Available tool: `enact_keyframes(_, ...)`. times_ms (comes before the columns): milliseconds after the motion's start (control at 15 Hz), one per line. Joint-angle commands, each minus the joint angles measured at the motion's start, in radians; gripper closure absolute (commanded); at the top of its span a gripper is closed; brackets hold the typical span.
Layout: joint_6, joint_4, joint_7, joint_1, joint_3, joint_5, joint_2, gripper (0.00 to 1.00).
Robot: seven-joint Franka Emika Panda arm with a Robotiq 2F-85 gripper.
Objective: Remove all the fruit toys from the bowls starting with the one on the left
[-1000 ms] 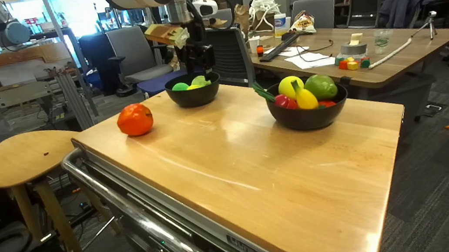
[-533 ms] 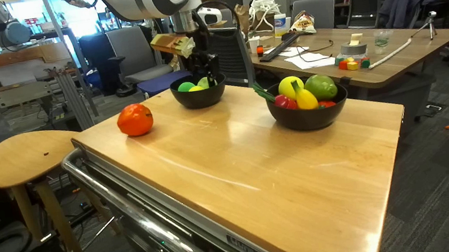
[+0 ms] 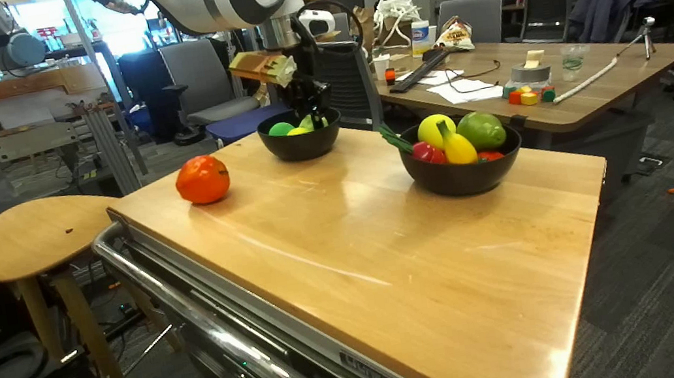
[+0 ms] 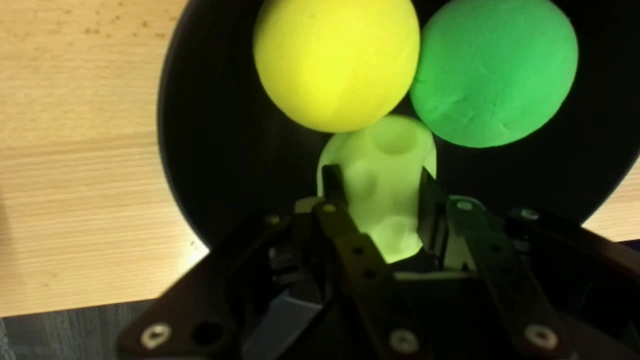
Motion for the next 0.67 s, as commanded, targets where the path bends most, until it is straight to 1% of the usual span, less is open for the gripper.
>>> enact_keyframes(0,0.011,-0.08,-0.032,0.027,0.01,-0.011,-0.122,0.92)
enact_keyframes(67,0.025,-0.103,-0.045,0.032,0.019,-0.009,-0.163,0.9)
enact_keyframes(133,0.039,-0.124,-0.057,0.038,0.026,-0.011,-0.202,0.92)
enact_keyframes(267,0.06,-0.169,-0.05,0.053,0.025,-0.029,-0.288,0.94)
enact_keyframes(333,0.069,-0.198,-0.034,0.057,0.02,-0.042,-0.34,0.93)
enact_keyframes(400,0.072,-0.23,-0.015,0.057,0.012,-0.056,-0.393,0.95)
enact_keyframes(467,0.061,-0.264,0.004,0.046,0.006,-0.059,-0.446,0.95)
enact_keyframes(533,0.031,-0.298,0.019,0.033,0.002,-0.053,-0.497,0.94)
enact_keyframes(600,0.004,-0.339,0.022,0.014,-0.004,-0.036,-0.545,0.95)
